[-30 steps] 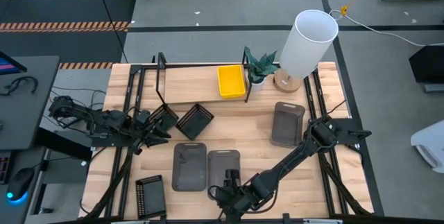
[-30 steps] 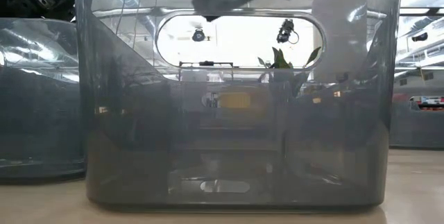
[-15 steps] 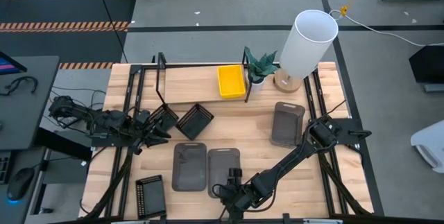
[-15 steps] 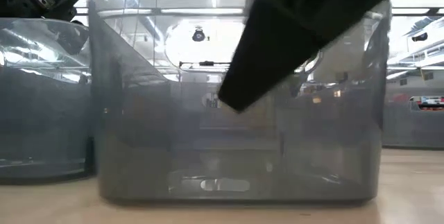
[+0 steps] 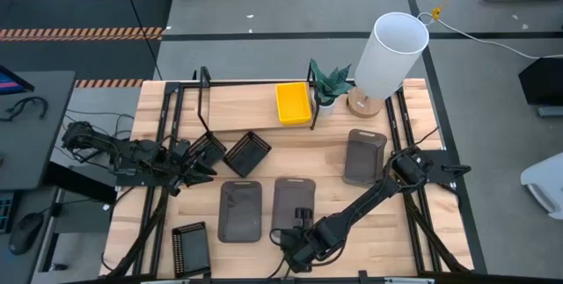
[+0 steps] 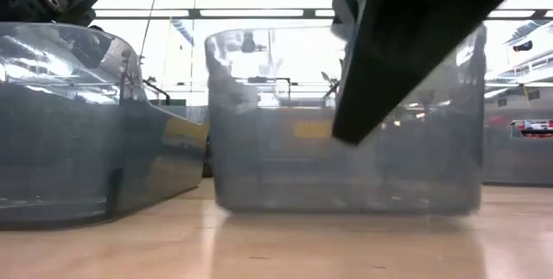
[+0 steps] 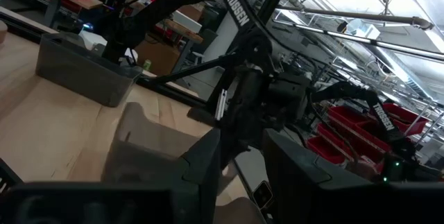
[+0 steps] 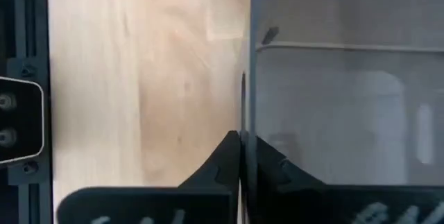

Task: Stack baskets on shelf by color
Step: Stack the bottom right transparent black bin on the top transparent black bin

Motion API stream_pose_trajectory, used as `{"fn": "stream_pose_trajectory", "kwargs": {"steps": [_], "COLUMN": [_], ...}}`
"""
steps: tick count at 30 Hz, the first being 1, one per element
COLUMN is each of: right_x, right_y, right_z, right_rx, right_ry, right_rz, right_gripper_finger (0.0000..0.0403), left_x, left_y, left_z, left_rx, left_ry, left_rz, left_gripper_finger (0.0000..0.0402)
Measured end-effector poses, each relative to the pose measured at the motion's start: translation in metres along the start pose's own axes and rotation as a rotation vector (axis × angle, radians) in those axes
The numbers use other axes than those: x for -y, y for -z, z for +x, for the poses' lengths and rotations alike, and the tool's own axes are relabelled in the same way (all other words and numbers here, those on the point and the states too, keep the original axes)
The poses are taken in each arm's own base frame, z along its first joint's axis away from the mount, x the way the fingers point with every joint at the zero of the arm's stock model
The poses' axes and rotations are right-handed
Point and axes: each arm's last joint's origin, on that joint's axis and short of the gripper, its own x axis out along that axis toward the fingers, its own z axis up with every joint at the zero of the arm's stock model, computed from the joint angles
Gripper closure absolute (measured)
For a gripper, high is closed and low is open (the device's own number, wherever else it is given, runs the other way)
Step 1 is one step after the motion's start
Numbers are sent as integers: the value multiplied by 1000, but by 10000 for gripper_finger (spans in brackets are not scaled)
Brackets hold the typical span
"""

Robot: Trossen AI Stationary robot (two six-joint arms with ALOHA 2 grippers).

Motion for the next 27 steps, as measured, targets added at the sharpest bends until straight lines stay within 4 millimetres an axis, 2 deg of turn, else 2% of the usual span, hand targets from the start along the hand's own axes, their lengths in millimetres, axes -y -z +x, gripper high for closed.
{"fn": "stream_pose_trajectory", "kwargs": {"steps": [8,13,18,27], "right_x": [-1,9,14,34], "right_y": [-4,5,9,22], "right_z": [-38,-52,-67,-122], "right_rx": [-59,-159,-179,-179], "right_ry": [121,252,277,393], "right_rz": [-11,-8,10,39], "right_gripper_finger": [395,390,397,397], "left_x": [0,0,0,0], "left_y": [0,0,0,0], "left_z": [0,0,0,0], "left_rx": [0,0,-1,0], "left_ry": [0,0,0,-1], "left_rz": [0,0,0,0], "left_gripper_finger": [285,285,285,285]}}
